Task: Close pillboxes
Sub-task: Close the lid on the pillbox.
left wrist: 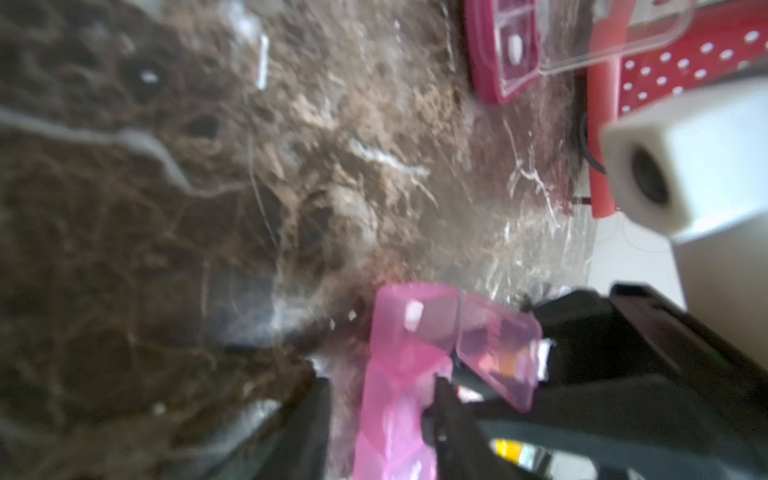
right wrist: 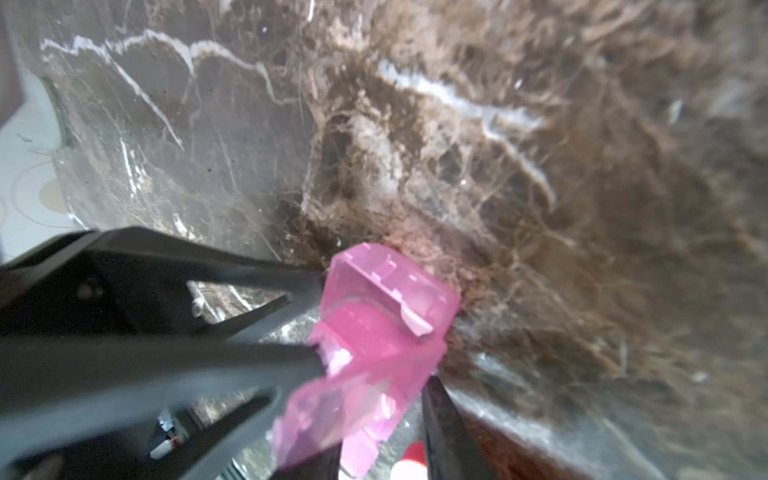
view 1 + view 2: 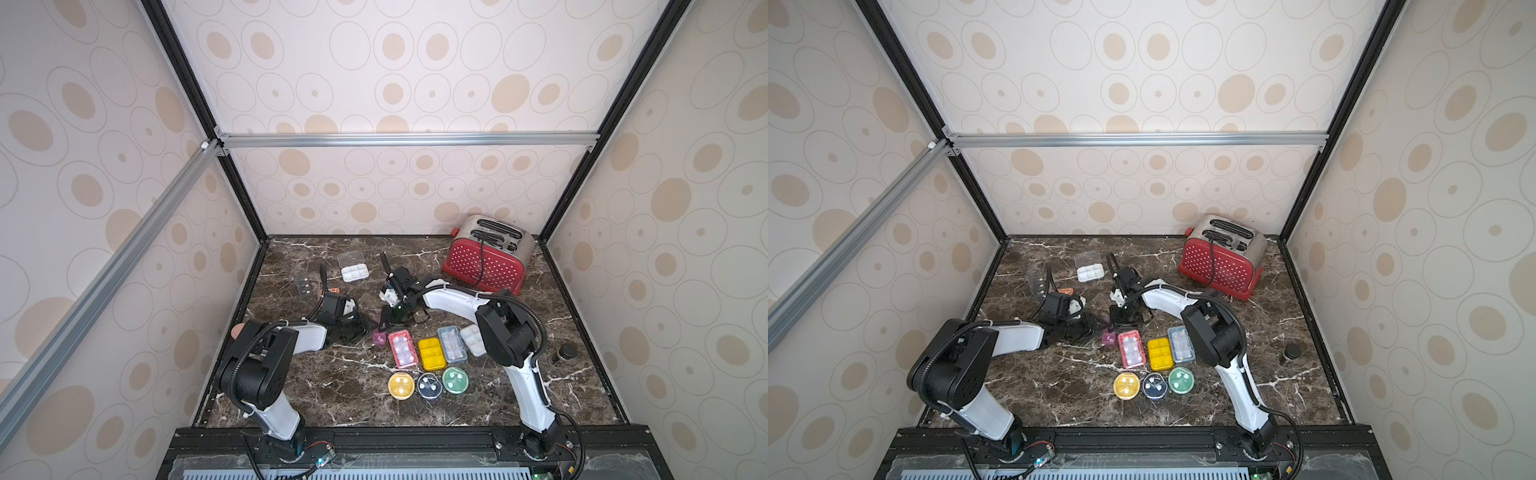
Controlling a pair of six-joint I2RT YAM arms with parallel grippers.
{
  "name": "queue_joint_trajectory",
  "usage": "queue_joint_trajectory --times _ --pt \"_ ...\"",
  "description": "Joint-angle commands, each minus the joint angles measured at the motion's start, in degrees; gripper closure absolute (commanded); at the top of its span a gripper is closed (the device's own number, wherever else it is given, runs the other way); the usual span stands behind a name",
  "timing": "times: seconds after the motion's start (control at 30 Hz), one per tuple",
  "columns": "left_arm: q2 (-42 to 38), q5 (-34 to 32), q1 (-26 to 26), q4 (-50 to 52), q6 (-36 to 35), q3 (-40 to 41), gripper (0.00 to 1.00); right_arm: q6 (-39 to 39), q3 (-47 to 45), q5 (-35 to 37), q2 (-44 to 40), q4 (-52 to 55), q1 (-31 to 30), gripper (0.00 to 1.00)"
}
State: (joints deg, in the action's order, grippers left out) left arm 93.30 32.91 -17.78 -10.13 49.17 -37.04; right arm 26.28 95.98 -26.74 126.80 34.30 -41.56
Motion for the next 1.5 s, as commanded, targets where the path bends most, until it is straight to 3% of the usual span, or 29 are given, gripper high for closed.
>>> queue_joint_trajectory --times 0.0,0.23,0.47,0.73,0.93,1.13,1.47 --pt "-4.0 -3.7 -0.5 15.81 -2.96 -0.63 0.46 -1.37 1.83 1.93 -1.0 2.46 -0.21 0.64" --pt "-12.43 -4.19 -0.41 23.07 -6.32 -7.45 0.29 -2.83 -0.47 2.22 -7.39 4.57 1.72 0.56" --pt "-6.64 -3.37 -0.32 22.93 -9.13 -14.13 0.01 -1.87 -5.89 1.11 -11.7 1.91 5.41 0.41" --pt "2.02 -4.01 -0.48 21.66 -10.27 -17.67 0.01 -0.98 -9.24 -0.15 -14.02 0.01 7.45 0.34" --pt "4.8 -3.96 -0.68 19.21 -9.23 -16.79 0.01 -0.95 -9.28 -0.53 -12.86 -0.23 7.37 0.36" --pt "6.02 -4.08 -0.68 18.4 -8.76 -16.31 0.17 0.84 -5.38 -1.04 -8.96 -1.92 5.08 0.4" --pt "7.5 -4.21 -0.67 16.99 -8.56 -15.25 0.42 2.61 -1.31 -0.54 -2.96 -3.37 3.9 0.56"
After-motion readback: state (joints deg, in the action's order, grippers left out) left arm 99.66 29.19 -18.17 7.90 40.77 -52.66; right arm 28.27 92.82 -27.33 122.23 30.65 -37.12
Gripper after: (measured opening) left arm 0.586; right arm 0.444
